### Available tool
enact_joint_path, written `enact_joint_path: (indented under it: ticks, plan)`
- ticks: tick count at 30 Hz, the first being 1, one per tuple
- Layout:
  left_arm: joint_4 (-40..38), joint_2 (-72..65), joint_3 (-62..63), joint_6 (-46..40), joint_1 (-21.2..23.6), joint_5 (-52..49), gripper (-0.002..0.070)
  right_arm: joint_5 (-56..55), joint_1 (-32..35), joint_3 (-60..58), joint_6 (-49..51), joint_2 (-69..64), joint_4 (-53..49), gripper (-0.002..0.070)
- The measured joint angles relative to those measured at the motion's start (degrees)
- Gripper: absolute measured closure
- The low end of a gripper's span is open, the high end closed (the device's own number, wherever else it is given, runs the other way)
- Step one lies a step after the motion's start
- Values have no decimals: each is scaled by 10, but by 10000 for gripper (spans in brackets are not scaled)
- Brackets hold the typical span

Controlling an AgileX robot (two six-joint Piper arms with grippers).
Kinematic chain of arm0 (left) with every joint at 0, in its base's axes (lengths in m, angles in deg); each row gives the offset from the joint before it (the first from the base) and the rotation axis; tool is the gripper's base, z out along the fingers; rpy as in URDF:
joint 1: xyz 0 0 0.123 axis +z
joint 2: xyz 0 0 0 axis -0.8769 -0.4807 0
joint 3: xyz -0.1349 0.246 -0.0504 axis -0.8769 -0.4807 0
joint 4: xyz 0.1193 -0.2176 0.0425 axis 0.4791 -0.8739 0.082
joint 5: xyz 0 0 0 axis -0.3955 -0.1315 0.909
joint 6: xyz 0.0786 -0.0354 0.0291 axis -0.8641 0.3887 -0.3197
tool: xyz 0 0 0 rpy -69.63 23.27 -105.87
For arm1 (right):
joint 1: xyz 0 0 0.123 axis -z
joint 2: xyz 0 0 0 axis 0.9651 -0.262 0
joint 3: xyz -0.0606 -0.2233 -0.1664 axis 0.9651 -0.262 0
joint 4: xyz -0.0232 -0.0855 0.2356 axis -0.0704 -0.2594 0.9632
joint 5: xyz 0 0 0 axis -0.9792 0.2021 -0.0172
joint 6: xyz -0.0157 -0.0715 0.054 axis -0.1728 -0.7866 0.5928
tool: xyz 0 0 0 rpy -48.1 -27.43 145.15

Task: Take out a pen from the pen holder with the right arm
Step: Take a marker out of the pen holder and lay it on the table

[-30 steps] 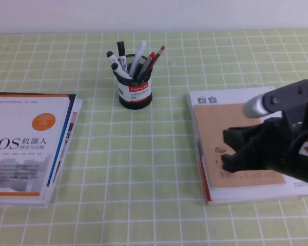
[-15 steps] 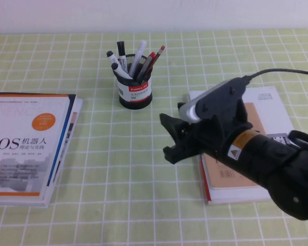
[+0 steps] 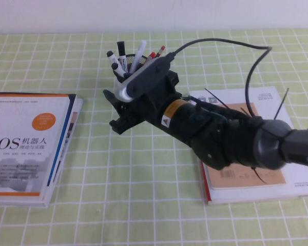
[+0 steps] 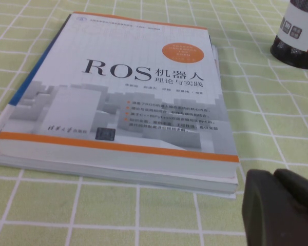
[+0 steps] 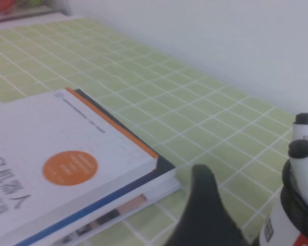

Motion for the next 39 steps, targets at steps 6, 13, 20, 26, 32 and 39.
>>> enact_joint_path:
  ticks: [6, 13, 20, 26, 32, 39]
  plan:
    - [0, 0, 0, 0, 0, 0, 683, 59, 19, 113, -1, -78, -29, 288]
    - [0, 0, 0, 0, 0, 0, 683, 121, 41, 207, -2, -136, -36, 288]
    - [0, 0, 0, 0, 0, 0, 683, 157, 50, 281, -2, -175, -53, 294]
    - [0, 0, 0, 0, 0, 0, 683, 180, 55, 316, -3, -201, -56, 298]
    - [0, 0, 0, 0, 0, 0, 683, 183, 55, 320, -4, -204, -58, 364]
    - [0, 0, 0, 0, 0, 0, 683, 183, 55, 321, -36, -204, -59, 455]
